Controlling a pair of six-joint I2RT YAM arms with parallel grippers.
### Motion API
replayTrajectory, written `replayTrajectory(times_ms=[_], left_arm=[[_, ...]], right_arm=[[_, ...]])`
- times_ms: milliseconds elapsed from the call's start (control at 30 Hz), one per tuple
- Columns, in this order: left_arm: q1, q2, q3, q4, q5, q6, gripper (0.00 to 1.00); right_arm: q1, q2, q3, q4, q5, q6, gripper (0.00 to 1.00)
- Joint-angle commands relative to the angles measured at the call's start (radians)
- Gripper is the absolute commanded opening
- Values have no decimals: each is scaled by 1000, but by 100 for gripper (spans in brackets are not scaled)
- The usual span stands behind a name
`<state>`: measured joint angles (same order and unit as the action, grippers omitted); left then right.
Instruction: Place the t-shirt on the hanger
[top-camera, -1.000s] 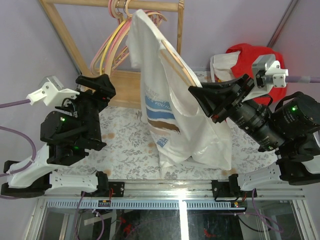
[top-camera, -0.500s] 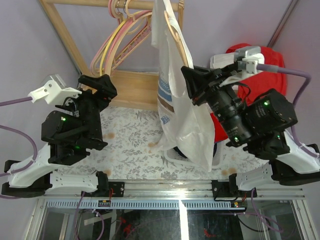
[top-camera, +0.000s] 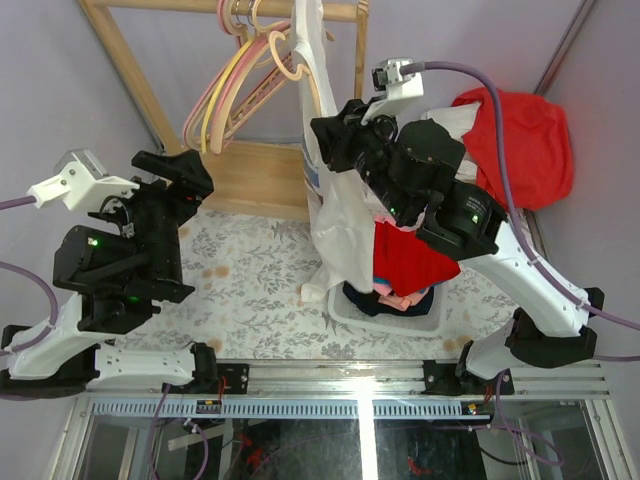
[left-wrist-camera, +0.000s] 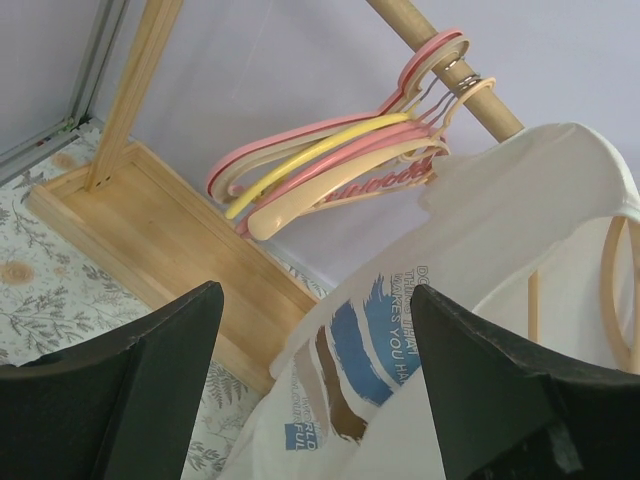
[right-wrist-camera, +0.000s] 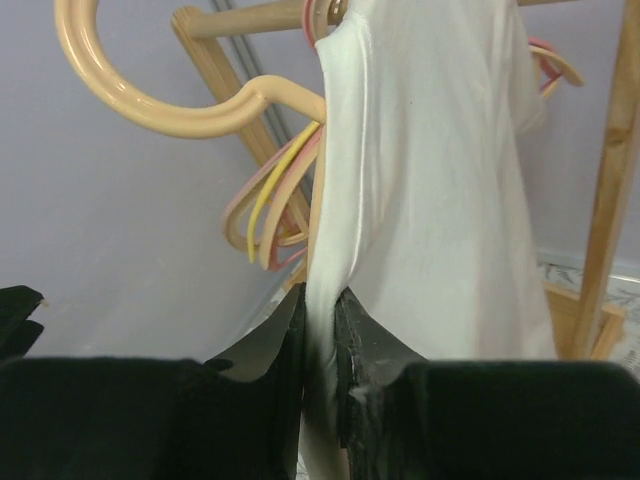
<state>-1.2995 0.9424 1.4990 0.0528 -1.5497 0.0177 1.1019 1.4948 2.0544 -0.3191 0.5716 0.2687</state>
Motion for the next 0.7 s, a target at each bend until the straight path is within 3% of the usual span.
replayTrajectory(times_ms=[0, 167, 367, 667], left_arm=[[6, -24, 17, 16, -50, 37, 75], [6, -34, 19, 12, -50, 36, 75], [5, -41, 35, 12, -47, 44, 73], [6, -25, 146, 10, -1, 102, 71]], right_arm=[[-21, -10, 83, 5, -114, 105, 0], [-22, -88, -24, 40, -171, 132, 0], [-20, -222, -191, 156, -402, 165, 0], [-19, -284, -115, -131, -630, 183, 0]])
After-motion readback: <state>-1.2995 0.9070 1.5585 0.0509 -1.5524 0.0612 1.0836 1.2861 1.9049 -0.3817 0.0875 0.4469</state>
